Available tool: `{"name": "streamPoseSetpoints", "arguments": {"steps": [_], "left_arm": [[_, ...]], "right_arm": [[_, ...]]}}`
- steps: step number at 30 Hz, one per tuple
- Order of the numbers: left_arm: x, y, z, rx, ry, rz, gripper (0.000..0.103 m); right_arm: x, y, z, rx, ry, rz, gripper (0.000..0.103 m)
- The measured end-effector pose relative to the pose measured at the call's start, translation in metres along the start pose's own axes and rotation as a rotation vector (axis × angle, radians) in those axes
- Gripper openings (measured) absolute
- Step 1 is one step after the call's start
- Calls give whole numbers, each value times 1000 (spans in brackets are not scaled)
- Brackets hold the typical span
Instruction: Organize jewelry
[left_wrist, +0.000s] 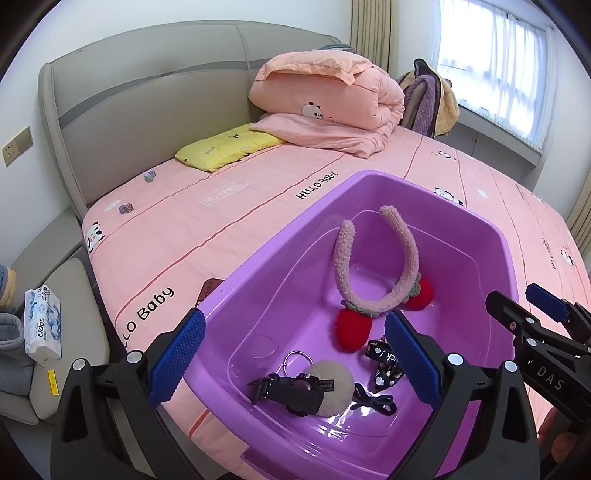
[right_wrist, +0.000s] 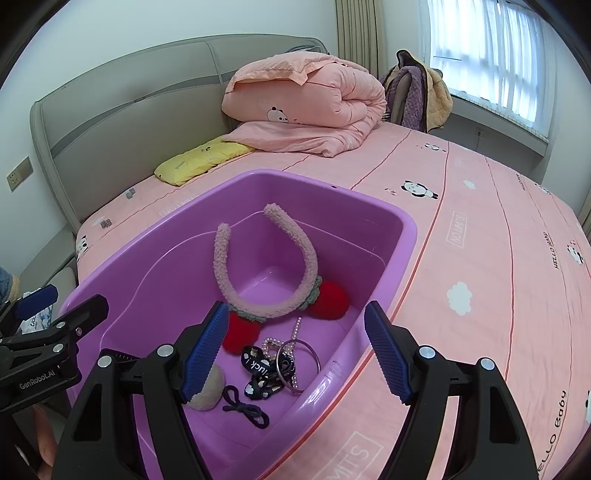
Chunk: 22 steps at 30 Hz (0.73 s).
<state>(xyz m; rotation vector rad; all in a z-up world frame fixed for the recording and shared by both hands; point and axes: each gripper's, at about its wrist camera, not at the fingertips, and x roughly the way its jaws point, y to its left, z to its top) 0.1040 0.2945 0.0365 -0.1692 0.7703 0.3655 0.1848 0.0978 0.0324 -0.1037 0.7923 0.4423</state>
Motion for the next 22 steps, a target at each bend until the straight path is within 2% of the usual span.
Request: {"name": "streamPoseSetpoints", "arguments": {"steps": [22], "left_arm": [[-7,-1,0,4,3,6,96]], "right_arm": [[-12,4,-1,-5,-8,1,73]]}}
